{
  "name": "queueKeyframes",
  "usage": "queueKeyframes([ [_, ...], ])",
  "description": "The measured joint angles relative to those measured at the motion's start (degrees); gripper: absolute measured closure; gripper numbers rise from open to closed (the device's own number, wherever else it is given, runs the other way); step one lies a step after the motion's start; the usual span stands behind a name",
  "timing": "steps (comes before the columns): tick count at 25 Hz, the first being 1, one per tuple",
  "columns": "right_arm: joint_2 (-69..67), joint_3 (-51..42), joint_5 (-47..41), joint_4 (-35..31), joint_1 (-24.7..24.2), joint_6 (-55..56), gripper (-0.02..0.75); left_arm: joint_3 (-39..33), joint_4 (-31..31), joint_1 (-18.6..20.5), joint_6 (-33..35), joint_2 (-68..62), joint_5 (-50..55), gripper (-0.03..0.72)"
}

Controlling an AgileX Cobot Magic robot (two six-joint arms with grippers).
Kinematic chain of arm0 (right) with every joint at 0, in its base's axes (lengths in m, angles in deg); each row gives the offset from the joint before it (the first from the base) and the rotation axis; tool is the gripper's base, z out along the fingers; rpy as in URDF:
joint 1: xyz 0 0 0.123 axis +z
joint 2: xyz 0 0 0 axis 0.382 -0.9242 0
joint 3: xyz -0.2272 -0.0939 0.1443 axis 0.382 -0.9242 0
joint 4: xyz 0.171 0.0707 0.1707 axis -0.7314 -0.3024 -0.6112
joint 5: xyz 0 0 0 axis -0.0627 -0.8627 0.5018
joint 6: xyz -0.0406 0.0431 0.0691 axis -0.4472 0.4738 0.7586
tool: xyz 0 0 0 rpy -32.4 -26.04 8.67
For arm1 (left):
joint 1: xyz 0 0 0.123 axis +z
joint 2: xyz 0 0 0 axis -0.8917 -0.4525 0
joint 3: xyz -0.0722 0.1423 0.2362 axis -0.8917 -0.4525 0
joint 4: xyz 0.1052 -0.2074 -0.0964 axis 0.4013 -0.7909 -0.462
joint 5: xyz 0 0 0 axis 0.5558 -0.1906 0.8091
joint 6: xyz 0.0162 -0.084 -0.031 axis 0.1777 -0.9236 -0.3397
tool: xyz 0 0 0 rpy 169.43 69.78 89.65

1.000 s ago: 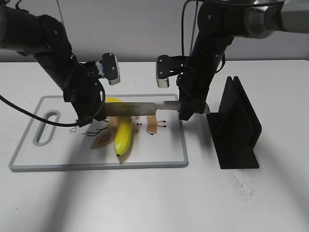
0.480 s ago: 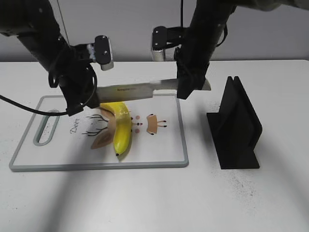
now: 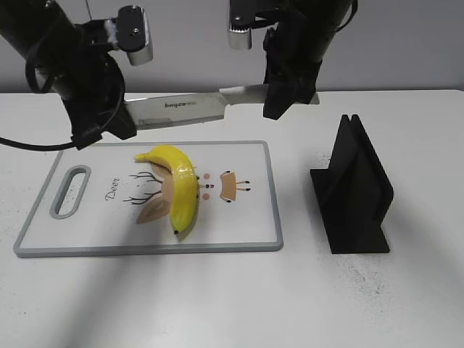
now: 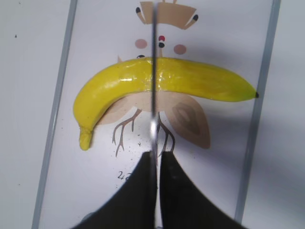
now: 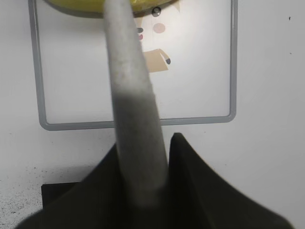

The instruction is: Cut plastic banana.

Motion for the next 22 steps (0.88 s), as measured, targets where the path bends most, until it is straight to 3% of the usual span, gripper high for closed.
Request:
queueKeyframes([
  [2,0.0,0.0,0.0,0.0,0.0,-0.1,0.542,0.0,-0.2,0.0,-0.1,0.0,0.4,0.664],
  [4,0.0,0.0,0.0,0.0,0.0,-0.1,0.542,0.0,-1.0,0.1,-0.1,0.0,0.7,0.578],
  [9,0.0,0.0,0.0,0.5,-0.1,0.4,0.547,0.0,-5.0,0.6,-0.1,0.0,1.4,0.161],
  [11,0.0,0.0,0.0,0.8,-0.3,0.4,0.552,0.0,-6.4,0.6,-0.1,0.0,0.8,0.082],
  [16,0.0,0.1,0.0,0.8,-0.4,0.0,0.562,1.0,-7.5,0.6,0.0,0.0,-1.0,0.048],
  [22,-0.2,0.2,0.2,-0.3,-0.4,0.3,0.577,7.6,-8.2,0.5,0.0,0.0,1.0,0.060],
])
